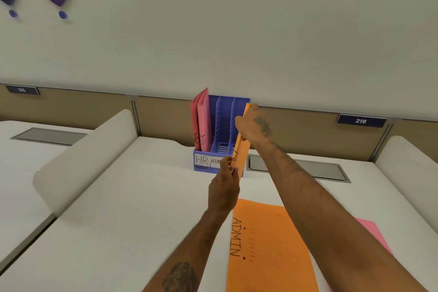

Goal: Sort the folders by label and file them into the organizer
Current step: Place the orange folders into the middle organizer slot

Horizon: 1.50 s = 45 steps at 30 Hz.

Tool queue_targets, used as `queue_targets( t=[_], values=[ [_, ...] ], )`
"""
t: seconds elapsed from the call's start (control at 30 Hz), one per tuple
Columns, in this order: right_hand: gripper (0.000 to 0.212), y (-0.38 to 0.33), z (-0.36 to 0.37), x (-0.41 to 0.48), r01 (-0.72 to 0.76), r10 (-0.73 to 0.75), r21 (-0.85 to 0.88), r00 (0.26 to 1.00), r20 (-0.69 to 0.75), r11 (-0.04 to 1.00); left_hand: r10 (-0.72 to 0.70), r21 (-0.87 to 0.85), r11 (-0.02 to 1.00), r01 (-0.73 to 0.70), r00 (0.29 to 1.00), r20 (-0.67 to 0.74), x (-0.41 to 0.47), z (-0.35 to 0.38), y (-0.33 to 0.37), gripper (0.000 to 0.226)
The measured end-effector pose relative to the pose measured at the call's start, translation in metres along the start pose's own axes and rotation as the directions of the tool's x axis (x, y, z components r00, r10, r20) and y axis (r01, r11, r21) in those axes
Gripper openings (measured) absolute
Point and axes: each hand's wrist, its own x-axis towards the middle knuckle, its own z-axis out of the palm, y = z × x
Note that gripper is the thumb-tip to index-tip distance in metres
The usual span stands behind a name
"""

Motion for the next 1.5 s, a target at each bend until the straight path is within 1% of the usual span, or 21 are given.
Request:
queue_targets(
  t=[0.07,0.13,0.2,0.23,0.3,0.37,0.43,0.5,0.57,0.77,0.83,0.97,1.03,1.23,1.4,1.5],
  values=[
    [0.048,-0.011,0.007,0.004,0.005,-0.005,0.015,1.0,-0.023,1.0,0.056,-0.033,0.998,-0.055,0.998,0.043,0.012,-0.012,-0.011,0.034],
    [0.039,-0.024,0.012,0.008,0.036,-0.034,0.022,0.997,-0.071,0.999,0.098,-0.081,0.992,-0.093,0.993,0.059,0.028,-0.028,-0.023,0.049],
    [0.036,-0.037,0.017,0.015,0.067,-0.061,0.048,0.992,-0.113,0.997,0.119,-0.091,0.989,-0.114,0.992,0.053,0.052,-0.045,-0.036,0.063],
    [0.036,-0.044,0.019,0.018,0.077,-0.068,0.066,0.989,-0.133,0.995,0.141,-0.072,0.988,-0.138,0.989,0.05,0.066,-0.054,-0.042,0.064],
    [0.039,-0.058,0.023,0.027,0.087,-0.072,0.078,0.981,-0.182,0.993,0.224,0.02,0.974,-0.226,0.972,0.065,0.097,-0.071,-0.053,0.063],
    [0.045,-0.069,0.029,0.037,0.116,-0.098,0.06,0.965,-0.244,0.991,0.299,0.166,0.933,-0.319,0.945,0.135,0.131,-0.084,-0.065,0.066],
    [0.049,-0.077,0.035,0.046,0.173,-0.153,0.041,0.944,-0.293,0.984,0.309,0.301,0.88,-0.368,0.924,0.226,0.163,-0.092,-0.074,0.074],
    [0.051,-0.082,0.041,0.056,0.221,-0.202,0.021,0.923,-0.328,0.975,0.267,0.389,0.843,-0.371,0.917,0.296,0.193,-0.096,-0.082,0.081],
    [0.051,-0.084,0.047,0.066,0.266,-0.243,0.018,0.902,-0.358,0.964,0.236,0.44,0.819,-0.368,0.915,0.327,0.221,-0.098,-0.085,0.086],
    [0.053,-0.08,0.075,0.103,0.388,-0.359,-0.012,0.839,-0.409,0.921,0.152,0.504,0.787,-0.356,0.904,0.4,0.273,-0.083,-0.094,0.097],
    [0.053,-0.077,0.088,0.116,0.404,-0.378,-0.021,0.833,-0.404,0.914,0.124,0.523,0.781,-0.343,0.904,0.409,0.285,-0.077,-0.101,0.099],
    [0.055,-0.065,0.113,0.14,0.391,-0.366,-0.026,0.835,-0.412,0.92,0.076,0.548,0.773,-0.319,0.905,0.42,0.299,-0.066,-0.118,0.1],
    [0.055,-0.06,0.125,0.148,0.382,-0.356,-0.021,0.839,-0.412,0.924,0.086,0.537,0.779,-0.324,0.903,0.421,0.303,-0.063,-0.125,0.1],
    [0.055,-0.051,0.156,0.158,0.355,-0.333,-0.028,0.841,-0.426,0.934,0.18,0.496,0.785,-0.371,0.903,0.391,0.306,-0.058,-0.141,0.095],
    [0.055,-0.056,0.176,0.158,0.428,-0.409,-0.039,0.827,-0.386,0.903,0.196,0.468,0.804,-0.366,0.907,0.373,0.306,-0.057,-0.144,0.094],
    [0.055,-0.044,0.184,0.153,0.418,-0.401,-0.042,0.833,-0.38,0.908,0.189,0.463,0.81,-0.361,0.907,0.377,0.306,-0.059,-0.144,0.095]
  ],
)
